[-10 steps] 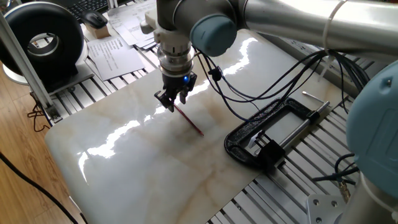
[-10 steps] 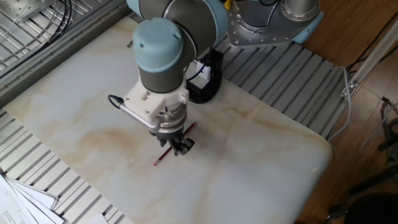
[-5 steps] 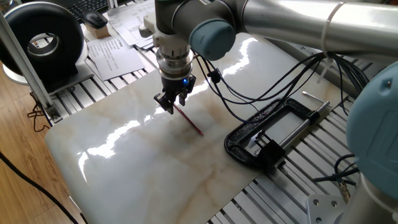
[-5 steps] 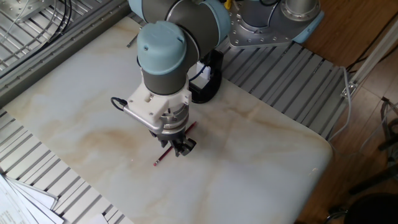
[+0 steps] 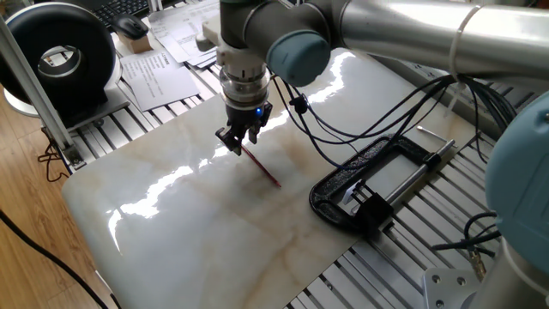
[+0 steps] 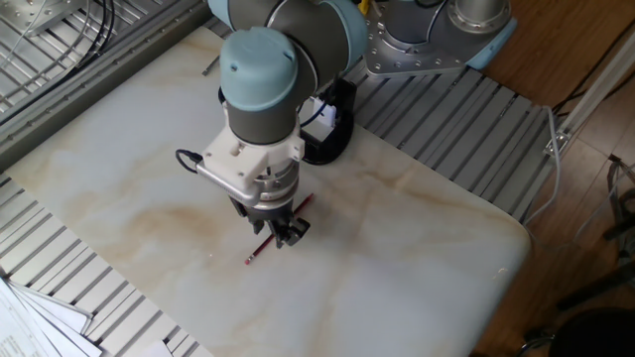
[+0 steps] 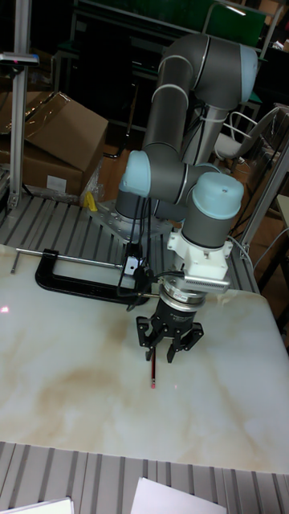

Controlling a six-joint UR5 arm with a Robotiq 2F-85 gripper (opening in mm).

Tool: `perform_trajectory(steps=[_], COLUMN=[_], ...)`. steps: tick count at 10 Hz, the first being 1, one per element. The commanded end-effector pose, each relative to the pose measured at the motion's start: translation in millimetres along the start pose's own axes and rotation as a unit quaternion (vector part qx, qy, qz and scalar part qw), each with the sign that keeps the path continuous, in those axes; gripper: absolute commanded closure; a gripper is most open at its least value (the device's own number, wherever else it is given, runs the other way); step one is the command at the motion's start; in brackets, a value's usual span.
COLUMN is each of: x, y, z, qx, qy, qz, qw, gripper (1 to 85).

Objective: Insert the pencil into the pencil sharpener

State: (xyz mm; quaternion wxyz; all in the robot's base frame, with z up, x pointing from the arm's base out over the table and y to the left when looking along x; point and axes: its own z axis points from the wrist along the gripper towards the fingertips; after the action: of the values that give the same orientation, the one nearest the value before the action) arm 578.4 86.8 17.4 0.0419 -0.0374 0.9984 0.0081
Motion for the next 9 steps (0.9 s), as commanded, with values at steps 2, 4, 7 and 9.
perform_trajectory(steps=[2,4,7,9], x=[-0.2,2.0,3.5,3.5], y=[-5.3,-1.6,-2.2,-3.0], z=[7.8,7.3,4.3,6.6], qx=[-0.012,-0.015,-0.012,-0.006], qy=[-0.015,-0.011,-0.012,-0.012], qz=[0.012,0.011,0.012,0.025], qw=[0.9997,0.9998,0.9998,0.9996], gripper=[41.0,41.7,47.7,48.3])
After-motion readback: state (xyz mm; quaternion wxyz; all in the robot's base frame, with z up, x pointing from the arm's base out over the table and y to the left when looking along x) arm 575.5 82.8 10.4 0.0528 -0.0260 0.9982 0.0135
